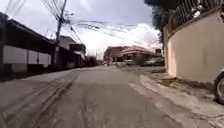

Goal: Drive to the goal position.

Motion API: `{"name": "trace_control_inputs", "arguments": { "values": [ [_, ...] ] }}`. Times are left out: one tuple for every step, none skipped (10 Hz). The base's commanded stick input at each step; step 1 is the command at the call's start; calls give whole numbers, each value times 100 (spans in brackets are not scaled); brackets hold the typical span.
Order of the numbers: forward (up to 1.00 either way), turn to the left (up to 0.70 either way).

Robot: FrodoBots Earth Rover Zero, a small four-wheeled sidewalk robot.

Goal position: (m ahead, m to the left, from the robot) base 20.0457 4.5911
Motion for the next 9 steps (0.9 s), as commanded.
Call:
{"name": "trace_control_inputs", "arguments": {
  "values": [
    [70,1],
    [70,1],
    [70,1],
    [70,1],
    [70,1],
    [70,1],
    [70,1],
    [70,1],
    [70,1]
  ]
}}
